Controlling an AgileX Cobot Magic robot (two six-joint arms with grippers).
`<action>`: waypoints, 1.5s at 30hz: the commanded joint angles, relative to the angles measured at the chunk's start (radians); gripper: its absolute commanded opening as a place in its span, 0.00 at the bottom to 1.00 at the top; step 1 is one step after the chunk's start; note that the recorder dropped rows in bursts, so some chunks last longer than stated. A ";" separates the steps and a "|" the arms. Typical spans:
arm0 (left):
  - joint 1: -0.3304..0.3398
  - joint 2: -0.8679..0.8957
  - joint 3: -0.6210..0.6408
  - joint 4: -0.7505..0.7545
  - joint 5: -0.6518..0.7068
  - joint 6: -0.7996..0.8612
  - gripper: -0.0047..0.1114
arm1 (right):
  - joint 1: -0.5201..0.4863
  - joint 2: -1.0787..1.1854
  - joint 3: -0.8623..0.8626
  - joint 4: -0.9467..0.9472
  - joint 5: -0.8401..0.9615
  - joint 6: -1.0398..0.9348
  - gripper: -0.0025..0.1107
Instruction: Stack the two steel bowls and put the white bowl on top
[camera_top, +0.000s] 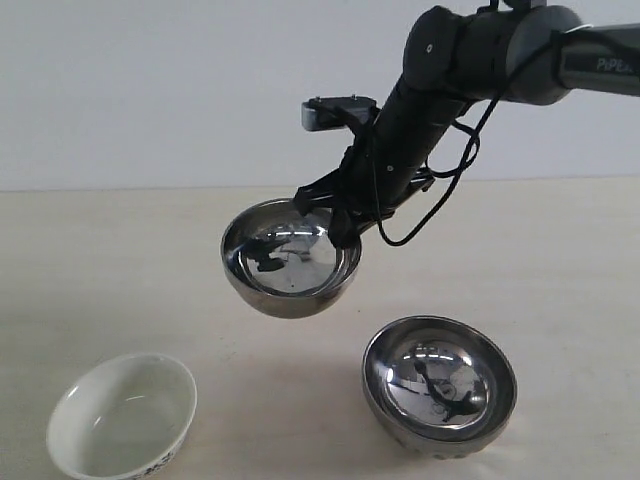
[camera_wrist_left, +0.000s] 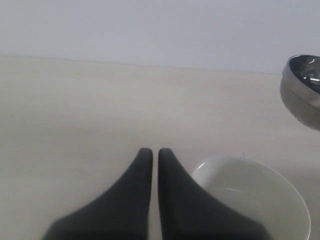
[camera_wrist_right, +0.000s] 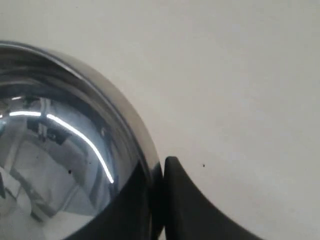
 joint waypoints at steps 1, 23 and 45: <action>0.003 -0.003 0.004 0.002 -0.003 -0.001 0.07 | 0.000 0.045 -0.031 0.036 -0.003 0.022 0.02; 0.003 -0.003 0.004 0.002 -0.003 -0.001 0.07 | 0.030 0.141 -0.035 0.073 -0.033 0.015 0.02; 0.003 -0.003 0.004 0.002 -0.003 -0.001 0.07 | 0.028 0.170 -0.035 0.001 -0.125 0.112 0.20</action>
